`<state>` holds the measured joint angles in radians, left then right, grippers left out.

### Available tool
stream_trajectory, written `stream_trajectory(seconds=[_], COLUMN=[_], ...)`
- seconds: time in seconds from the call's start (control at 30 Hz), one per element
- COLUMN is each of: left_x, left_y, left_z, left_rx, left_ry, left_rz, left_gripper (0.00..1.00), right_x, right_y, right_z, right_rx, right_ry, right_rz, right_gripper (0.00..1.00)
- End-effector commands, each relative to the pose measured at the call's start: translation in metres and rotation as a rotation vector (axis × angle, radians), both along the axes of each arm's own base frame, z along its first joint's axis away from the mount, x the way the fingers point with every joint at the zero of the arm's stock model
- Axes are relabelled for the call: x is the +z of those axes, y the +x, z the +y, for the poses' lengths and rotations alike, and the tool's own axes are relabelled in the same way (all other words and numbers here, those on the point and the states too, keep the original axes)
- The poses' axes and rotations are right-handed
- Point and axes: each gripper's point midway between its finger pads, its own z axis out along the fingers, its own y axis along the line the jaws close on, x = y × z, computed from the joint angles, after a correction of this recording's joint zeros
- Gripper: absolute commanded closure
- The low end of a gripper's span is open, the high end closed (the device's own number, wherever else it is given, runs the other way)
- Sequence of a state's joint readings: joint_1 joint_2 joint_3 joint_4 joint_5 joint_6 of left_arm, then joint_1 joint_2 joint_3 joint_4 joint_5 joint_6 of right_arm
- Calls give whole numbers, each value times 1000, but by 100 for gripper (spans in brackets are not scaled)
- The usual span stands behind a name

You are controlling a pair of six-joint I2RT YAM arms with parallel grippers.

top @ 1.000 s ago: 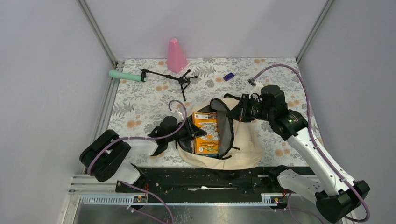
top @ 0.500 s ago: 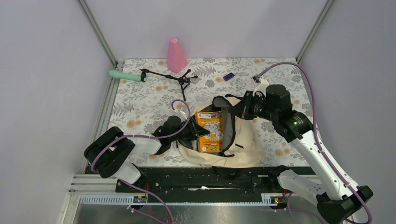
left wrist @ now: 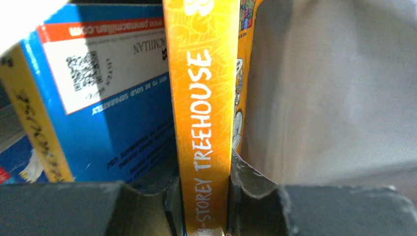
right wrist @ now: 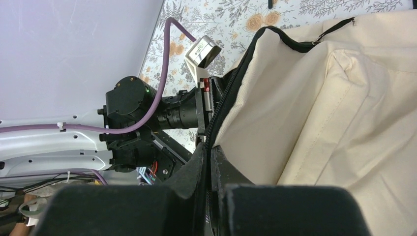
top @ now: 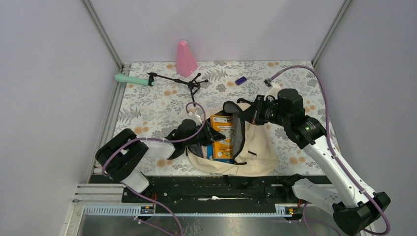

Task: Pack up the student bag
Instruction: Place the book in the student bag.

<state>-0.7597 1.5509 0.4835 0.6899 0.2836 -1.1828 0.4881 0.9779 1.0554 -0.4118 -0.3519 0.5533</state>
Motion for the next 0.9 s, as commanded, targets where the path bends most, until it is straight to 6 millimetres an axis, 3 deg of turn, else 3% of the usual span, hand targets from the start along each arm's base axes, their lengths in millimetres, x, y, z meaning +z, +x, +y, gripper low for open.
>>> stream_trajectory(seconds=[0.0, 0.2, 0.47, 0.53, 0.73, 0.87], left_x=[16, 15, 8, 9, 16, 14], left_y=[15, 16, 7, 7, 9, 9], left_z=[-20, -39, -58, -52, -27, 1], left_rx=[-11, -37, -82, -67, -50, -4], left_ry=[-19, -20, -9, 6, 165, 288], left_rz=[-66, -71, -61, -70, -162, -205], left_gripper=[100, 100, 98, 89, 41, 28], right_x=[14, -13, -26, -29, -33, -36], right_y=[8, 7, 8, 8, 10, 12], right_z=[8, 12, 13, 13, 14, 11], right_rx=[6, 8, 5, 4, 0, -15], right_ry=[66, 72, 58, 52, 44, 33], right_rz=[-63, 3, 30, 33, 43, 42], right_gripper=[100, 100, 100, 100, 100, 93])
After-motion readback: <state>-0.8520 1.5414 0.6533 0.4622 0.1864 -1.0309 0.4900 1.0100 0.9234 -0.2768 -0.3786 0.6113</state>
